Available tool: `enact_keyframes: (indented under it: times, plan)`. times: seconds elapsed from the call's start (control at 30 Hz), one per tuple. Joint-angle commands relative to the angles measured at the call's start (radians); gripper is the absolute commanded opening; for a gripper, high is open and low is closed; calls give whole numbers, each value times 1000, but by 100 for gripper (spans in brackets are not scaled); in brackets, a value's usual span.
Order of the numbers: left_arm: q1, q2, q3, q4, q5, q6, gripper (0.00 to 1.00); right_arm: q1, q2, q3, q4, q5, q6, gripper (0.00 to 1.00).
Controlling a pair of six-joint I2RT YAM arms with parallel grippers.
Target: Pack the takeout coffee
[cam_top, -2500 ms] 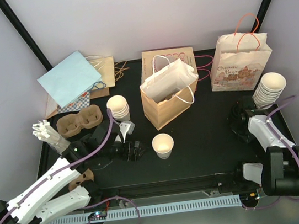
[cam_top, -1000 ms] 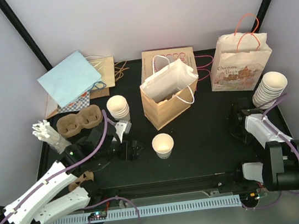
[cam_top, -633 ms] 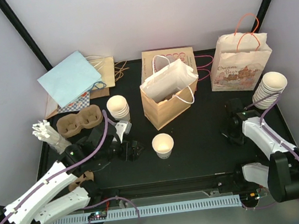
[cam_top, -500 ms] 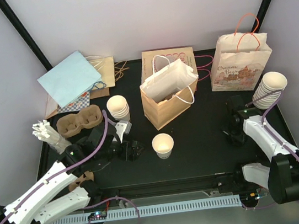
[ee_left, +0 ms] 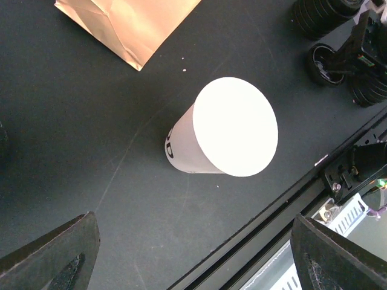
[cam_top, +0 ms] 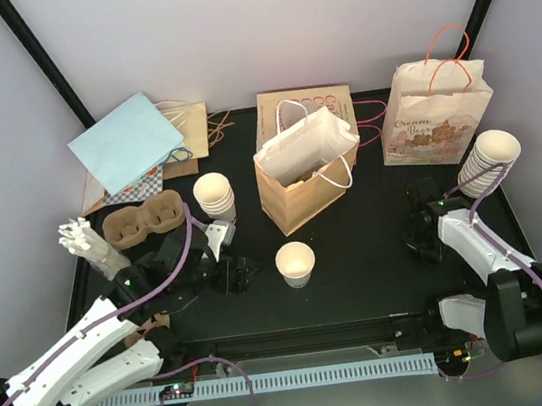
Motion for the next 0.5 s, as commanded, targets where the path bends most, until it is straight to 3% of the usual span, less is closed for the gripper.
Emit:
enact_keyframes:
  times: [0.0,0.23,0.37,0.47]
  plan:
    - [7,-25,-20,32,-23,6,89,22,-2,-47,84,-86,-24,1]
    - [7,-32,-35,58,-29,3,89,216,6,-37,145,-217,68,1]
    - [7,-27,-35,60,-28,1,89,397,4,40,177,-255,141,1]
    - [7,-28,-35,57,-34,1,89,463,23,104,219,-331,139,1]
